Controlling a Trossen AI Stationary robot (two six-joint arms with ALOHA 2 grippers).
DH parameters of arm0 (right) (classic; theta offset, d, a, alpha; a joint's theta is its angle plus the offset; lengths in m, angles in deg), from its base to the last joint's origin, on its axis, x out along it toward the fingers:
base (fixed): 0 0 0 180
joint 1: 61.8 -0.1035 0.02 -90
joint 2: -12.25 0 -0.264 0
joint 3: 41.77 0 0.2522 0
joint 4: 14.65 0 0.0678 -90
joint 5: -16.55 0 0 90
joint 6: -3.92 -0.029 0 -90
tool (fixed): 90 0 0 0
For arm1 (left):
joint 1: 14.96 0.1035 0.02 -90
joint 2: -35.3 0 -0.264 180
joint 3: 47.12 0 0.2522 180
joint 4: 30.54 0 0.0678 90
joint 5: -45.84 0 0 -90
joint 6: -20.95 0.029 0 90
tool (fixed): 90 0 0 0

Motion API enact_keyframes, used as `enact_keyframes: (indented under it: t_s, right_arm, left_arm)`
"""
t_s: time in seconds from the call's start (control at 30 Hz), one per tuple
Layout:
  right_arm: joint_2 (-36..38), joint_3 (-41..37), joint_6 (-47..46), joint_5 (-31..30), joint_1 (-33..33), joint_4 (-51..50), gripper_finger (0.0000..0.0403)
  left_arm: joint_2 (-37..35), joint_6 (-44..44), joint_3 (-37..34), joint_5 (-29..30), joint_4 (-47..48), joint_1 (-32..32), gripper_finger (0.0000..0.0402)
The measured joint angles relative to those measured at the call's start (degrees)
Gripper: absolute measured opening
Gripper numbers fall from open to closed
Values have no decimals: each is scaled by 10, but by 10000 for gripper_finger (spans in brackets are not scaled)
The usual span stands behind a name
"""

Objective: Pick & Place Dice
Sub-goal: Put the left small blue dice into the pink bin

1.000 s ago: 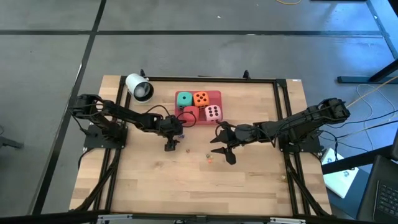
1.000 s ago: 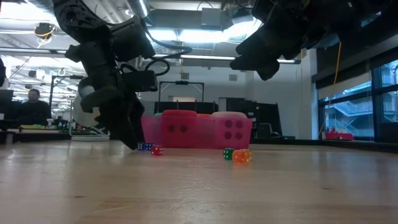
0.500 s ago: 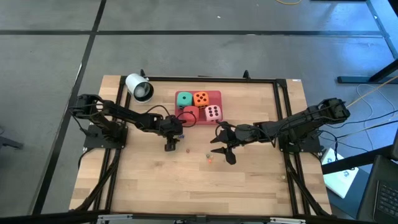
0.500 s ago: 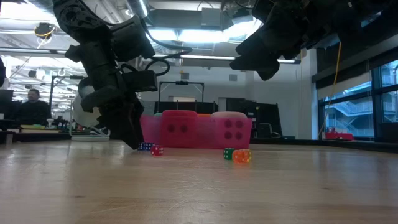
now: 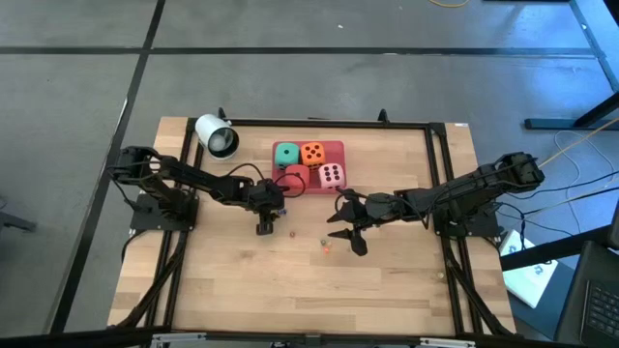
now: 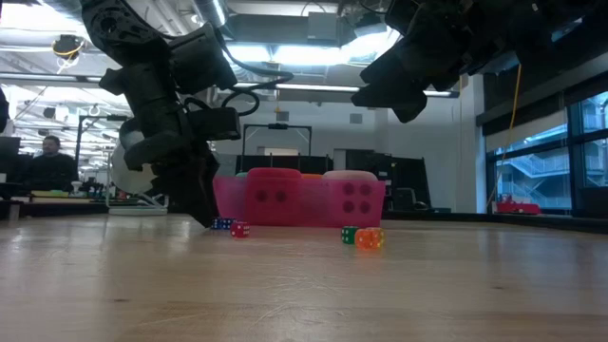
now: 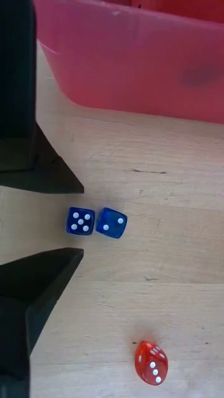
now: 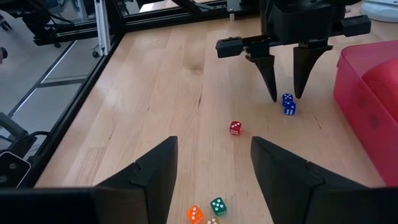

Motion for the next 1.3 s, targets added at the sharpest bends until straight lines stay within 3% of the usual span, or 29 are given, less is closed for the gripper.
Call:
enact_keyframes:
  t_s: [0.7,1.3]
  right_arm:
    - [0,0,0,2,0,0,203]
    - [0,0,-12,3,0,-4,203]
  left_arm:
    - [0,-6,0,0,-2,0,40]
    - [0,-1,0,1,0,0,33]
